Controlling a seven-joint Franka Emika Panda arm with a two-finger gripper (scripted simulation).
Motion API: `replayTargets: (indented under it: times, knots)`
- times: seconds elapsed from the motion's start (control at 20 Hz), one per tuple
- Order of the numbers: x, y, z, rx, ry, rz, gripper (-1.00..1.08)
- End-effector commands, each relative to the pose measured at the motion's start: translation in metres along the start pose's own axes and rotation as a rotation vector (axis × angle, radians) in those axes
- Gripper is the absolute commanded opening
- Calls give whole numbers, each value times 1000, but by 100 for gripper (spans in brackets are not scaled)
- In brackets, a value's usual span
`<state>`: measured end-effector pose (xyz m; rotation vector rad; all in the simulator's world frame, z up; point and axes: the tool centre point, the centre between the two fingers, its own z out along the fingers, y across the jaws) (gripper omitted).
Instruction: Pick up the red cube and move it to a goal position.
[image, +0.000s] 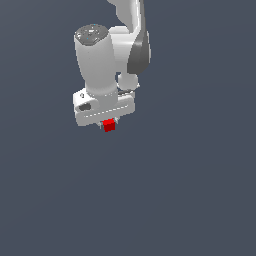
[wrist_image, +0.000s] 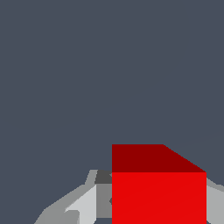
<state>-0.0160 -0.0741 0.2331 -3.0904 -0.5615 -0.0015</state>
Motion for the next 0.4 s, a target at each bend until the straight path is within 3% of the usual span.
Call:
replayTargets:
  times: [0.0,0.35]
  knots:
    - [-7,6,-14,1,0,-1,-100]
    - [-14,14,-30,0,-1,-1,-100]
